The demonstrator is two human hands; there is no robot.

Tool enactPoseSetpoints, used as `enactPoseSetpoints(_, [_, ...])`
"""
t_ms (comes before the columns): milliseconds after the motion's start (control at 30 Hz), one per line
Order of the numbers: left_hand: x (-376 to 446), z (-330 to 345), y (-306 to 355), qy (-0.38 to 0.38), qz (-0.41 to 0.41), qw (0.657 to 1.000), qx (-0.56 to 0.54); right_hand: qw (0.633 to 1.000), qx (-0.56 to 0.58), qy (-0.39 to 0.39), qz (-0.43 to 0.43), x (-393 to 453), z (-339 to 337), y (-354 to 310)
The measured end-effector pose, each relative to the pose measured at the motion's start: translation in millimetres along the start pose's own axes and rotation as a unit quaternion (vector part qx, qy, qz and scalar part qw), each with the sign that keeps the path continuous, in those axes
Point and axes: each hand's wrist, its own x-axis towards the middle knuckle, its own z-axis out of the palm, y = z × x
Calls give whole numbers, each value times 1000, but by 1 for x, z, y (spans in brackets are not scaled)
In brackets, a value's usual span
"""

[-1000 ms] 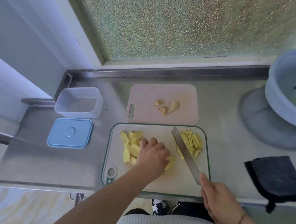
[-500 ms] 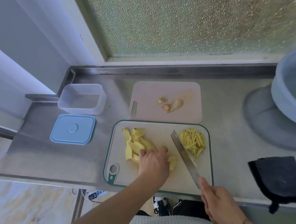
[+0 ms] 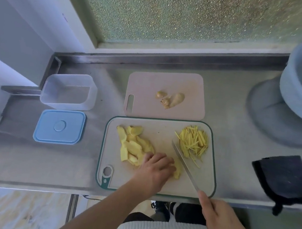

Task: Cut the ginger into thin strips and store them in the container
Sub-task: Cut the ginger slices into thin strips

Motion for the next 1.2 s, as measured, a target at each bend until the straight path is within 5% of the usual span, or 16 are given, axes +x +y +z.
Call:
enactPoseSetpoints(167, [5,6,-5,60,-42,997,14,999,-41,-19,-19,22,5,-23])
enactPoseSetpoints(533, [6,10,-3,30,-40,998,-31,993,-101,25,-51,31,-2,-14])
enactPoseSetpoints(700, [6,10,-3,23,-48,998,-39,974,-160,71,-146,27,2,-7])
enactPoseSetpoints(867, [8,9,-3,25,-56,997,-47,992,-124,-22,17,24,-6,-21])
enactPoseSetpoints(1200, [12,6,-4,36,-71,996,-50,987,-147,-14,-63,57,6,-41])
